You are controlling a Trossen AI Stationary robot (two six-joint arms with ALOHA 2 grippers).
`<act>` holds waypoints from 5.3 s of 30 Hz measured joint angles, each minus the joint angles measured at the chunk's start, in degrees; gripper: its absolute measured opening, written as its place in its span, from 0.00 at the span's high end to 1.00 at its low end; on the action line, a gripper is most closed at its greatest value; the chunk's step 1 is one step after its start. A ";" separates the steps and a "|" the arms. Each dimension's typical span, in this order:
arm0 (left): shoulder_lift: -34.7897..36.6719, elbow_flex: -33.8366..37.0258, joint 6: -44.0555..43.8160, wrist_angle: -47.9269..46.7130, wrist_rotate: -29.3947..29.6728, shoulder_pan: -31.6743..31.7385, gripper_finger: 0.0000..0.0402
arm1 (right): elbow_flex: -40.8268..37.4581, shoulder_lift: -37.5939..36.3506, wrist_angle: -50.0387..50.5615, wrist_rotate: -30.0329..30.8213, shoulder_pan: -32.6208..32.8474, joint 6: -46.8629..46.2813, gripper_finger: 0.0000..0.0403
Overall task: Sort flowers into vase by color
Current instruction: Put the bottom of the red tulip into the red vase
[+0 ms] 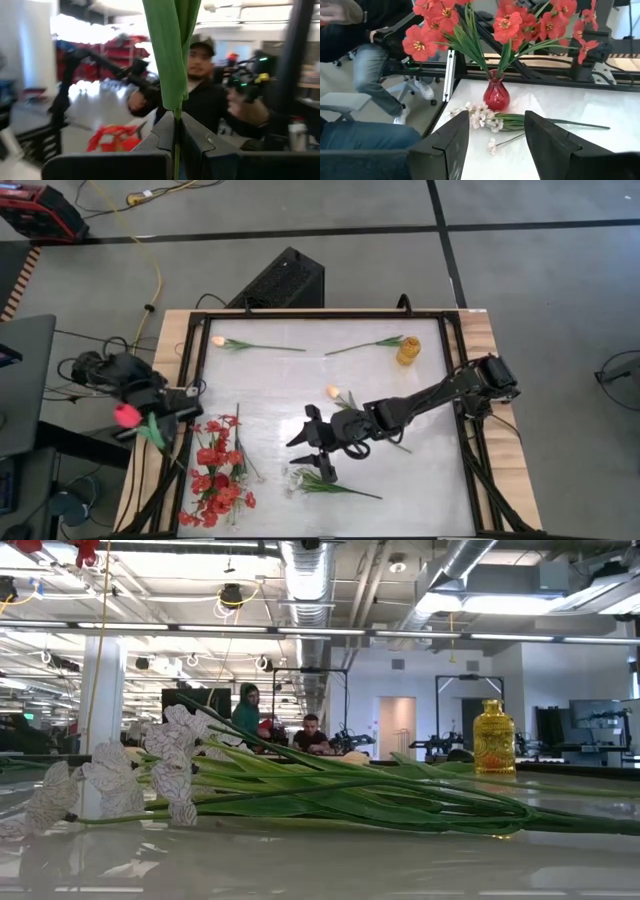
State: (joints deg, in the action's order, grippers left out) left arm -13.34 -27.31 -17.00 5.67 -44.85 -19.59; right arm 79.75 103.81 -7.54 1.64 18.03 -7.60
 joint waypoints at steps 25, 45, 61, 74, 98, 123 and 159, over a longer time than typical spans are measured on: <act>0.27 15.10 15.30 7.31 23.29 -24.26 1.00 | -0.02 0.00 2.37 3.00 1.11 -1.10 0.47; 0.37 11.23 14.53 2.49 24.35 -24.38 1.00 | -0.02 0.00 2.41 3.00 1.48 -1.00 0.47; 0.24 16.05 12.78 3.70 27.95 -24.35 1.00 | -0.02 0.00 2.90 2.96 1.92 -0.96 0.47; 0.22 19.15 9.73 3.92 27.79 -24.35 1.00 | -0.02 0.02 2.92 2.96 1.87 -0.96 0.47; 0.24 17.99 -3.98 -2.77 27.36 -24.29 0.83 | -0.02 0.04 2.87 2.94 1.85 -0.96 0.47; 0.22 6.01 -21.56 -24.32 35.04 -24.27 0.82 | -0.02 0.04 3.12 2.92 1.81 -0.79 0.47; 0.24 6.01 -28.17 -42.78 28.55 -24.24 0.64 | -0.02 0.04 4.64 2.89 0.58 -0.96 0.47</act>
State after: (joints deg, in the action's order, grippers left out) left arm -13.10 -21.30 -45.16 -37.11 -16.29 -43.83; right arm 79.72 103.85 -2.90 4.54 18.61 -8.56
